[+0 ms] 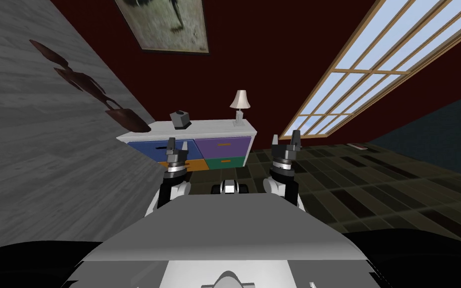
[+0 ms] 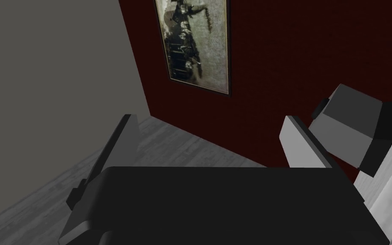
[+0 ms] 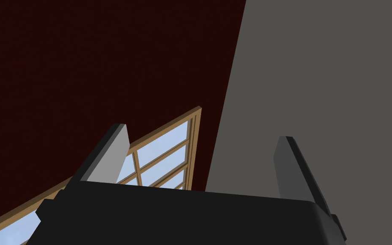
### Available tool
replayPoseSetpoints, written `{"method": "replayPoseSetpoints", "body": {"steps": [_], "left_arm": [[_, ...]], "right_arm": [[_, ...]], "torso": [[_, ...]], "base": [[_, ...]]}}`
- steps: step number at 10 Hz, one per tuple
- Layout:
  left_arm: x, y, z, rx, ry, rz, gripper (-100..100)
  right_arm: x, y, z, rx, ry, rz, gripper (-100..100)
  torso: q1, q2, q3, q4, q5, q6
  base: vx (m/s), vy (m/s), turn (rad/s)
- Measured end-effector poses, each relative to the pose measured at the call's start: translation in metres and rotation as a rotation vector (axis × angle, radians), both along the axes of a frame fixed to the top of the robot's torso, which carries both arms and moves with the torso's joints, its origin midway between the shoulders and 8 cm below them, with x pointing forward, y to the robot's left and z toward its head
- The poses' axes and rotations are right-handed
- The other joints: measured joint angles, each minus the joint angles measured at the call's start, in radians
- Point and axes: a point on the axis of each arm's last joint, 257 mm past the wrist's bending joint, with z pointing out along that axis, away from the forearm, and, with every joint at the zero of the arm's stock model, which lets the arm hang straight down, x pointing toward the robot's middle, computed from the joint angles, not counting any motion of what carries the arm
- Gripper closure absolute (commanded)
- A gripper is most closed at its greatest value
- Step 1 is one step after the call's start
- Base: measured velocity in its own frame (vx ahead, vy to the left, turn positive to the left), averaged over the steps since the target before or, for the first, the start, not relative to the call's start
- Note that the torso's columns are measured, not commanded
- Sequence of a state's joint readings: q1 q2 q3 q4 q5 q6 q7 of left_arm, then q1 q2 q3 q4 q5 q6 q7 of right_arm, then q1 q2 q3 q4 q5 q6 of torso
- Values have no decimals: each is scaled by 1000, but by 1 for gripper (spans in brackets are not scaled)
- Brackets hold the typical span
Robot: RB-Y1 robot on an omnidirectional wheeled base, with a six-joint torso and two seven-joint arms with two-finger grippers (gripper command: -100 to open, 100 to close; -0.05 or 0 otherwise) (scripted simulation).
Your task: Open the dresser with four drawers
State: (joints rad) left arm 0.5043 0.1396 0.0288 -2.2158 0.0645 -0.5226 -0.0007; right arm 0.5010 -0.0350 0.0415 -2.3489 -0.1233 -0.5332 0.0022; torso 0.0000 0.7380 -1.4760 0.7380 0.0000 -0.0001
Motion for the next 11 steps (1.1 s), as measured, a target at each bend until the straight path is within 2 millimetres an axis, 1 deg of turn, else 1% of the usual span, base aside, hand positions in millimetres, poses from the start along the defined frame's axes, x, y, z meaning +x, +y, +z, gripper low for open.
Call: {"method": "replayPoseSetpoints", "body": {"steps": [3, 5, 9, 11], "left_arm": [[13, -1, -27, 2, 57, 1, -100], [19, 2, -42, 0, 82, 3, -100], [33, 9, -81, -9, 154, 12, -100], [38, 9, -98, -11, 188, 15, -100]], "right_arm": [[0, 0, 0, 0, 0, 0, 0], [0, 0, 0, 0, 0, 0, 0], [0, 0, 0, 0, 0, 0, 0], [0, 0, 0, 0, 0, 0, 0]], "torso": [[0, 0, 0, 0, 0, 0], [1, 1, 1, 0, 0, 0], [0, -1, -1, 0, 0, 0], [0, 0, 0, 0, 0, 0]], "base": [[58, -40, -14], [41, -28, -15], [61, -41, -16], [63, -41, -14]]}}
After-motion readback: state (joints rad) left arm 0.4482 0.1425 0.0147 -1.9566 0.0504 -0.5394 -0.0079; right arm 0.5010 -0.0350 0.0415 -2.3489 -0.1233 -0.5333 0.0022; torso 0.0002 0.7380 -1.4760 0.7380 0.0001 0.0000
